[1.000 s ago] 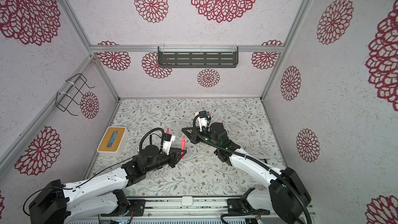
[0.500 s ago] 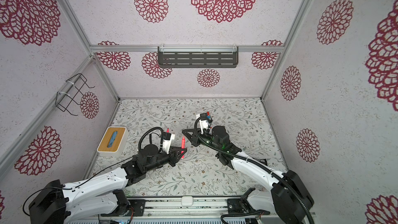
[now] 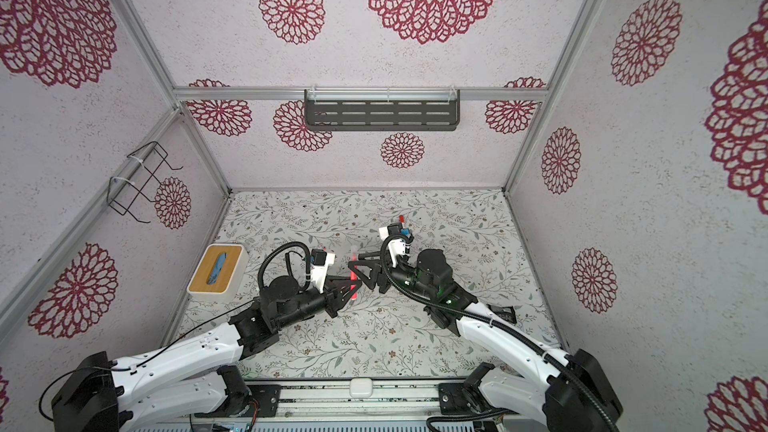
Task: Insert the pens into the pen caps
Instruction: 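Lower the clear cap onto the pink highlighter tip held by the left gripper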
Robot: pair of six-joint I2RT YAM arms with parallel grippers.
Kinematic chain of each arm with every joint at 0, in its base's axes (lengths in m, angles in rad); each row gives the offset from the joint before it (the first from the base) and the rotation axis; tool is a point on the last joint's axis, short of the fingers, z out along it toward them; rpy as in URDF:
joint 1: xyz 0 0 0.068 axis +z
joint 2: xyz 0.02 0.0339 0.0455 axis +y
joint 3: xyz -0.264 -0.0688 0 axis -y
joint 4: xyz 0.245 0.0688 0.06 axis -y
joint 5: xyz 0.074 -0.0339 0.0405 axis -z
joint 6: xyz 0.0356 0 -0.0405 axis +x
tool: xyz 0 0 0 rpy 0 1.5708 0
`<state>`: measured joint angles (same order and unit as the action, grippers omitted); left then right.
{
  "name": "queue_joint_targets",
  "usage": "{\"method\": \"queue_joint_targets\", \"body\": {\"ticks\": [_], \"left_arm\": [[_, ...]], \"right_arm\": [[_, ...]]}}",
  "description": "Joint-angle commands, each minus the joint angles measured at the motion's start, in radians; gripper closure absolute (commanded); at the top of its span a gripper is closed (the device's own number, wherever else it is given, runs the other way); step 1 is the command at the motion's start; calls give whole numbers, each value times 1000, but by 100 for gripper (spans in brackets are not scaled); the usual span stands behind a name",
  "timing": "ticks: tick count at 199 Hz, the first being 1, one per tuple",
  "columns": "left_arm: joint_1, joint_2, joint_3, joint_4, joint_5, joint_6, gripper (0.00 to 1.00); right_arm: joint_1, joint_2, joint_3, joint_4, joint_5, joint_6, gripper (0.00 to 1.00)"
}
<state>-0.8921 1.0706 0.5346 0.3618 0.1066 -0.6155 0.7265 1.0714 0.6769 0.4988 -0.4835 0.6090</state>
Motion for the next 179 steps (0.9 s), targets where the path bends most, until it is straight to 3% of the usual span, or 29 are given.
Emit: {"method": "queue_joint_targets", "body": {"ticks": [1,63,138,179], "left_arm": [[-7,-6,16,28,25,12,100],[-7,-29,-8,73,59,20,100],[-7,-28,-22,97,122,21,100],[-7,-24,-20,100,129,19,100]], "right_arm": [[0,-43,31,-23,13,-43,43],[-61,-50,80,-91,30,-7,43],[-93,21,230,-185,-104,-15,43],[-84,47,285,-252,-107,-45,46]]}}
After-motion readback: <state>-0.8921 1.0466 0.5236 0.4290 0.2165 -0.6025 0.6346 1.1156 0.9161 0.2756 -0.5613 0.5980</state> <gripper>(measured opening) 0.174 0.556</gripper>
